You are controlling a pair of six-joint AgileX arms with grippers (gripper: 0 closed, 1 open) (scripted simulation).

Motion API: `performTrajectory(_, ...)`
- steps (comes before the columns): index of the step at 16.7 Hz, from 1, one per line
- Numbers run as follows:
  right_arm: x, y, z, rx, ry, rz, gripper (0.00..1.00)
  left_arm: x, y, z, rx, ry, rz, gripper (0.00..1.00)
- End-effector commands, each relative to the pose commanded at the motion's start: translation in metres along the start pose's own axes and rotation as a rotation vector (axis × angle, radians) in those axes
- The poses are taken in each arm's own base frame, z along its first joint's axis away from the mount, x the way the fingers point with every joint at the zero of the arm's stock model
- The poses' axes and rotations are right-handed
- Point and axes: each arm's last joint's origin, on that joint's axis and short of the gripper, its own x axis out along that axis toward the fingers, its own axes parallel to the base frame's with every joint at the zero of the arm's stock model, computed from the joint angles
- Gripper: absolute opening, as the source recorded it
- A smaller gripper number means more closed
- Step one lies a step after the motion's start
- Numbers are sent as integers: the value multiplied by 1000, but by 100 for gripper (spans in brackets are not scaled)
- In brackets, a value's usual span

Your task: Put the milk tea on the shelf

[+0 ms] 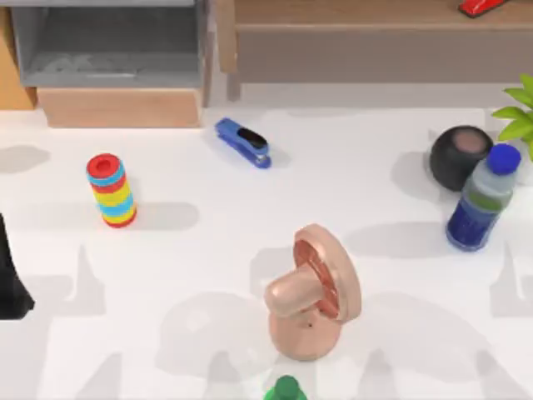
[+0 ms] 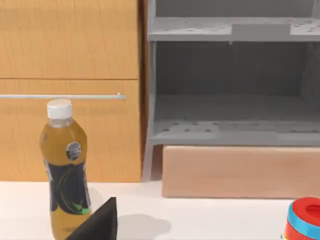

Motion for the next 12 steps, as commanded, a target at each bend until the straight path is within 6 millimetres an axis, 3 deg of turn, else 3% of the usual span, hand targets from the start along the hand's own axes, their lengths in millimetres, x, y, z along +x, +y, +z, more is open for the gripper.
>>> performTrajectory(6, 4, -2, 3, 2, 18, -1, 100, 0, 0, 0, 0, 0, 0, 100)
performTrajectory(12, 27, -17, 16, 19, 61, -10, 100, 0, 0, 0, 0, 0, 0, 100)
